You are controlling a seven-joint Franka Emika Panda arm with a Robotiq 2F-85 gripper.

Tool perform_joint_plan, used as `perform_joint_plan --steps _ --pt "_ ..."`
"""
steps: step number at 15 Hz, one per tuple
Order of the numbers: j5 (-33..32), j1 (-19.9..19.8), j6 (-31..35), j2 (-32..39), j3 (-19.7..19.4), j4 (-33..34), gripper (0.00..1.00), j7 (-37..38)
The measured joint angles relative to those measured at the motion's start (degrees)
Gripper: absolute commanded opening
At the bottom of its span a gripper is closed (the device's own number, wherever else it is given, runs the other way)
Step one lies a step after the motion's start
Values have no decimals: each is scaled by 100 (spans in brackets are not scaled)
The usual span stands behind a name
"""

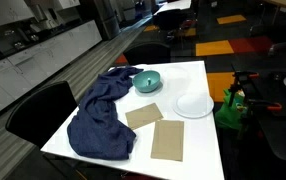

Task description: Remove the marker from the bowl and place it on the table

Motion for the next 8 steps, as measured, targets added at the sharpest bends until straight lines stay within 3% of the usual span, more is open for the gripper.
perform_joint_plan --steps 8 --pt "32 -3 13 1 15 0 100 6"
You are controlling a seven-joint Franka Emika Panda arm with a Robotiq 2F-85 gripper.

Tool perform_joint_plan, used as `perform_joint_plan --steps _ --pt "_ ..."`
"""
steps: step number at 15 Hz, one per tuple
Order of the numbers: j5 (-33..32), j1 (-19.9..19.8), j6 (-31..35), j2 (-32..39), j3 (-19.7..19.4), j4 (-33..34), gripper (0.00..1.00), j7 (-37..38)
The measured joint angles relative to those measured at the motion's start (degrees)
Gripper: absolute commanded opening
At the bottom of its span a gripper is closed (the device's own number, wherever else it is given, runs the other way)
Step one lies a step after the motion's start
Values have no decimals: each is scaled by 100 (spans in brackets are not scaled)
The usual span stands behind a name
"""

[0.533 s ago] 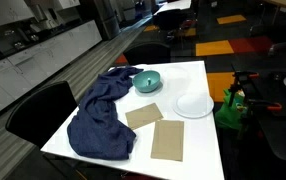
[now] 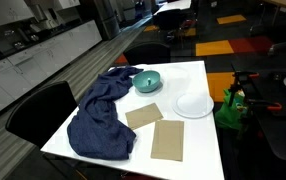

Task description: Remove the marker from the bowl and place it on the table

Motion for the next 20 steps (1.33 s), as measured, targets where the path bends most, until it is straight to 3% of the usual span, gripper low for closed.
perform_joint_plan --steps 4,10,15,20 --pt "362 9 392 50 211 21 100 347" --pt "750 25 1712 448 1006 214 100 2028" --pt "737 15 2406 1363 1485 833 100 3681" --pt "598 1 2742 2569 1509 1728 100 5070"
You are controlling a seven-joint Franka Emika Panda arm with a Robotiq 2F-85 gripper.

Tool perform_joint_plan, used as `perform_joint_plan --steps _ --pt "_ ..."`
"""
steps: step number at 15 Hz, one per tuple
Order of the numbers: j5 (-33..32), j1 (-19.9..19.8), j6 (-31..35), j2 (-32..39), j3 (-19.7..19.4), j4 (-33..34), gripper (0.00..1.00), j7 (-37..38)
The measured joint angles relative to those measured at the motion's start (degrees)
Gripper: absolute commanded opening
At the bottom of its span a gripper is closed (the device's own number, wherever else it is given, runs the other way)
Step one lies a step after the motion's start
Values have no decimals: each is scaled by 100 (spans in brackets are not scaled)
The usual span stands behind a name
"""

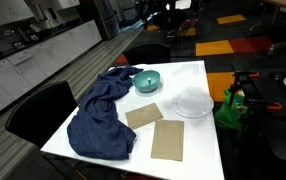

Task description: Remove the marker from the bowl and place it on the table

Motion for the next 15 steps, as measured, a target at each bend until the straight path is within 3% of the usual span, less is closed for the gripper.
perform_joint_plan --steps 9,15 --pt "-358 184 15 1719 -356 1174 100 2004" --pt "-679 403 238 2442 -623 1269 100 2485"
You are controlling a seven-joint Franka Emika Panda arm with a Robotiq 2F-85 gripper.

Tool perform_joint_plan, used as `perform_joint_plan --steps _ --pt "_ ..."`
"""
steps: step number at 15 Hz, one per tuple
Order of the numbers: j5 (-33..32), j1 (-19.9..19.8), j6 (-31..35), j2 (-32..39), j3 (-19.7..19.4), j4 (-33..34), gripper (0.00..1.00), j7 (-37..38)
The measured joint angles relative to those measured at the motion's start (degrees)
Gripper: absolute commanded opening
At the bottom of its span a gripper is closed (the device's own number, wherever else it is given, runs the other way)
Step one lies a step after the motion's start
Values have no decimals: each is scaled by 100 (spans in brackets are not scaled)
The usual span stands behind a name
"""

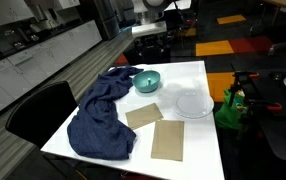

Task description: Remove the marker from the bowl and place it on the table

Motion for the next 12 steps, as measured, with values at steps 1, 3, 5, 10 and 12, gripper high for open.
perform_joint_plan --steps 1,3,5,10,12 --pt "0 0 34 56 -2 3 100 0" --pt "0 0 44 81 -4 10 100 0" --pt "0 1 44 81 -5 31 100 0" --pt "502 -15 -32 313 -27 301 100 7" --pt "801 -15 -158 638 -27 664 100 3"
